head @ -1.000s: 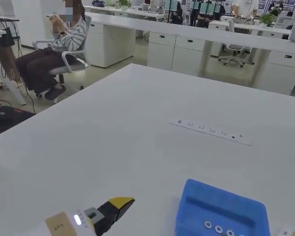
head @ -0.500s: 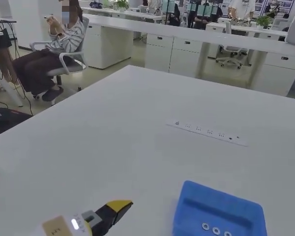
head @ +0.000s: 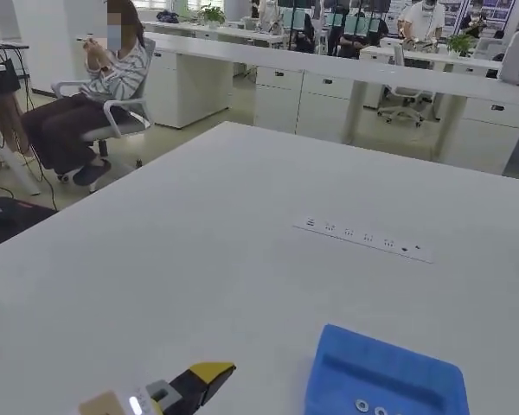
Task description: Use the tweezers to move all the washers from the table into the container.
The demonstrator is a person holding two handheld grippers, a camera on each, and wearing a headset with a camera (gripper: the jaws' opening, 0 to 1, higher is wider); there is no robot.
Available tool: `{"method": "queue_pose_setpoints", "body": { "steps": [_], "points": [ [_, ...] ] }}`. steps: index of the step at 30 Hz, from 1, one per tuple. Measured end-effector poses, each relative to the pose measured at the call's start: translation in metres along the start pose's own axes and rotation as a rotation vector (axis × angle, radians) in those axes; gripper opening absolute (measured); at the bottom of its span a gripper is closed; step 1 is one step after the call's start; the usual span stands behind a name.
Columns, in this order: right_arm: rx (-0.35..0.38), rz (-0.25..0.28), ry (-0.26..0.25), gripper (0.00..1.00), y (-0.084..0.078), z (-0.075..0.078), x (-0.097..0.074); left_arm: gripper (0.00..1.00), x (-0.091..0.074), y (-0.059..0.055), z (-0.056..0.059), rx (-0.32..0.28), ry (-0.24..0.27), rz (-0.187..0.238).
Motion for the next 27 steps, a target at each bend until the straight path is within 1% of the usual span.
{"method": "queue_pose_setpoints", "body": {
  "steps": [3,5,6,7,9,11,18,23,27],
  "points": [
    [-0.007,-0.006,-0.015,0.03,0.0,0.0,-0.001,0.73,0.0,0.0,0.0,0.0,-0.003,0.0],
    [0.0,-0.011,-0.016,0.03,0.0,-0.003,-0.002,0.73,0.0,0.0,0.001,0.0,-0.006,-0.002],
    [-0.01,-0.011,-0.014,0.03,0.0,-0.005,-0.003,0.73,0.0,0.0,0.001,0.0,-0.006,-0.001],
    [-0.034,-0.007,-0.013,0.03,0.003,-0.007,-0.005,0.73,0.001,0.0,0.001,0.0,-0.006,-0.001],
    [-0.046,-0.007,-0.012,0.03,0.007,-0.008,-0.007,0.73,0.001,0.0,0.001,-0.001,-0.005,-0.003],
    [-0.062,0.001,-0.024,0.03,0.013,-0.007,-0.01,0.73,0.001,0.0,0.001,-0.002,-0.005,0.0],
    [-0.073,0.061,-0.075,0.03,0.038,0.009,-0.019,0.73,0.001,-0.001,0.003,0.0,-0.011,-0.004],
    [-0.078,0.088,-0.1,0.03,0.051,0.021,-0.022,0.72,0.001,-0.001,0.004,-0.002,-0.011,-0.003],
    [-0.081,0.101,-0.11,0.03,0.058,0.03,-0.023,0.72,0.001,-0.001,0.004,-0.001,-0.01,-0.006]
  ]
}}
Point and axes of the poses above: the centre of the closed fingertips' face, and the gripper's own axes: x roughly forward along the fingers, z roughly to its right, y roughly out of its top, the point moved 1 cm from there along -x, roughly backward along the fingers, and after that the axes turned 2 degrees about z, right-handed, at the moved point
